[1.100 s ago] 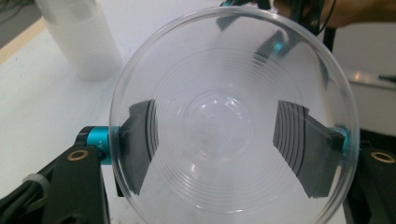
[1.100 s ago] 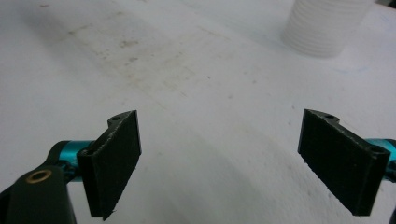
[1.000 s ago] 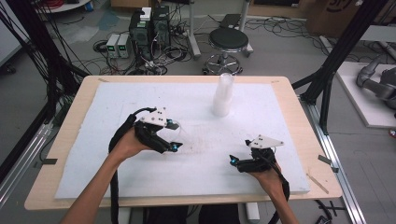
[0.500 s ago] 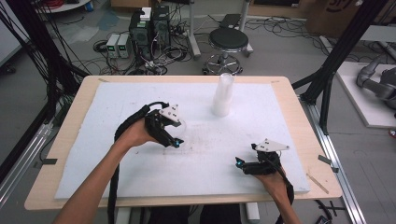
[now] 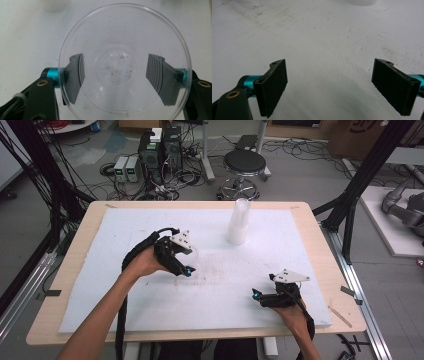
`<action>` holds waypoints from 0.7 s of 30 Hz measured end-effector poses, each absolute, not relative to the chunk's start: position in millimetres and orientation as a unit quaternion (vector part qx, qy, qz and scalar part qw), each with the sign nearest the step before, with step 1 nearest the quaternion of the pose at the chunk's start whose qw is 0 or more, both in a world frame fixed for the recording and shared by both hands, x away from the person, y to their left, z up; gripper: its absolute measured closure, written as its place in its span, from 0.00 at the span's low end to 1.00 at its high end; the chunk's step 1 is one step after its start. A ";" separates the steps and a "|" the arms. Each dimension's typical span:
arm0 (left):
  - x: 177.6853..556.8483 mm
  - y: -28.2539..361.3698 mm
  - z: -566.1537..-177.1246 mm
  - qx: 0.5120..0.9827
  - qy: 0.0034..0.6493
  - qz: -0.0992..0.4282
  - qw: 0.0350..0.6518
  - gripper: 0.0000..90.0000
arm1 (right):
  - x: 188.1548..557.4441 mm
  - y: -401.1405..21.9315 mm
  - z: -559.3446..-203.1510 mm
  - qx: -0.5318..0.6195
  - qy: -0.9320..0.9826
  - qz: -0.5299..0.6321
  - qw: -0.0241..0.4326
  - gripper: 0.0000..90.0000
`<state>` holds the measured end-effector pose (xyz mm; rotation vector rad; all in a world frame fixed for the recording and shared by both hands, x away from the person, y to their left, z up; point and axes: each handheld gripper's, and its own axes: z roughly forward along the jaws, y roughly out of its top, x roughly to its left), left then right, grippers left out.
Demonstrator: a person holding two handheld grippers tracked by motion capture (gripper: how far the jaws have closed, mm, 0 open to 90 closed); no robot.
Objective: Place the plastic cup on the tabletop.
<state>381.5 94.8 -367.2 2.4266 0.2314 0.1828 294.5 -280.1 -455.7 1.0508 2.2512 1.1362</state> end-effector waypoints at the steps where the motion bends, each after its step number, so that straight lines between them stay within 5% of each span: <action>1: 382.1 94.4 -367.9 0.933 0.092 0.071 0.340 0.34 | 294.5 -280.2 -455.6 0.377 0.806 0.408 0.202 0.15; 21: 402.9 63.3 -400.2 0.952 0.104 0.073 0.278 0.35 | 294.7 -280.9 -455.8 0.374 0.807 0.412 0.195 0.15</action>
